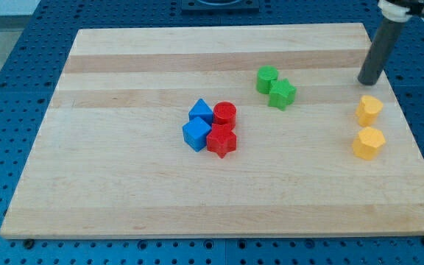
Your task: Move the yellow blocks to the bottom side
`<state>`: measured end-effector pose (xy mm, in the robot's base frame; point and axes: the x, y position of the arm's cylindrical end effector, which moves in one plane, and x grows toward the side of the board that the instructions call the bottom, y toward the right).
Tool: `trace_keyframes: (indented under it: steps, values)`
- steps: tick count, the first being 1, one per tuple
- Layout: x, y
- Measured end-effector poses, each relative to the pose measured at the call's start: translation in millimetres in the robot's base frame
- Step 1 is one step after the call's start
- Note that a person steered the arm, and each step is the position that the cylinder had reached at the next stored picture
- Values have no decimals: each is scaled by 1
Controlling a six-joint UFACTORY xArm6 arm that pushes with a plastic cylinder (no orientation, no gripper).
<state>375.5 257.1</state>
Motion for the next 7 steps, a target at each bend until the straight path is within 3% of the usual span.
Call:
trace_keyframes:
  steps: [2,4,6,7]
  values:
    - [74,0]
    - [107,-7]
    - [18,-5]
    - [32,-45]
